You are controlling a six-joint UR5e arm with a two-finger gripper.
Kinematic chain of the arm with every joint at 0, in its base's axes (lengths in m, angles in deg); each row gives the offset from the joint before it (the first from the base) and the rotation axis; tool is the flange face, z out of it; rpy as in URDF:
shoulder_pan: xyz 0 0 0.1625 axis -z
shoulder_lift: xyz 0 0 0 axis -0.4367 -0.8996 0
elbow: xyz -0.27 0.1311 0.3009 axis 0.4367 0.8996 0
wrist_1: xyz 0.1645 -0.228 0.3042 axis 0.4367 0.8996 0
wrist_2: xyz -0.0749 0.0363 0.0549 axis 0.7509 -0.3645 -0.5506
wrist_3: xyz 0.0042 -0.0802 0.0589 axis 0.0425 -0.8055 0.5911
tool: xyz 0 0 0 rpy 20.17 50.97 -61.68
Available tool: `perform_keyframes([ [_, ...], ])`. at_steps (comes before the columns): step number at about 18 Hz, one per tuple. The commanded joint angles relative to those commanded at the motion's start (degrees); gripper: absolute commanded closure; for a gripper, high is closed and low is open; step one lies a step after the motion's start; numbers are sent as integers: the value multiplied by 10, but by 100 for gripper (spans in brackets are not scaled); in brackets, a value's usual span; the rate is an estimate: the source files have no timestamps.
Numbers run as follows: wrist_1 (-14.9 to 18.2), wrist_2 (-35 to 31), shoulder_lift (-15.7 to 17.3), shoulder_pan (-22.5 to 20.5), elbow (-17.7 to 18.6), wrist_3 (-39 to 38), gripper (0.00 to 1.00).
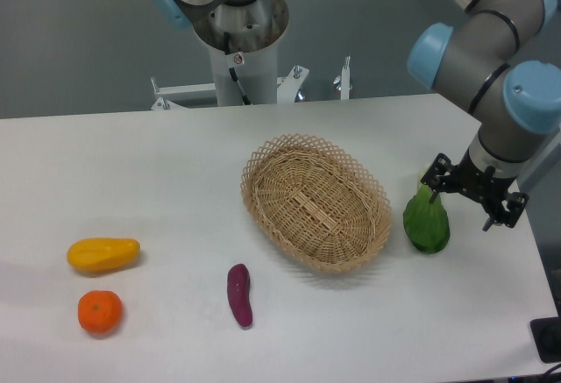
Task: Place the green vegetable on the table
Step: 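Raise the open gripper slightly away from the bok choy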
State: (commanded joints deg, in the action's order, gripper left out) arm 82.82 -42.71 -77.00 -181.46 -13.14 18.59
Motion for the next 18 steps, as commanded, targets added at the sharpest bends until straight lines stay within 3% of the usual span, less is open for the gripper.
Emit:
perform_keyframes([
  [11, -19, -1, 5, 1, 18, 3, 0],
  [15, -43, 0, 16, 1, 43, 61, 0],
  [18, -48, -3, 16, 0, 45, 62, 0],
])
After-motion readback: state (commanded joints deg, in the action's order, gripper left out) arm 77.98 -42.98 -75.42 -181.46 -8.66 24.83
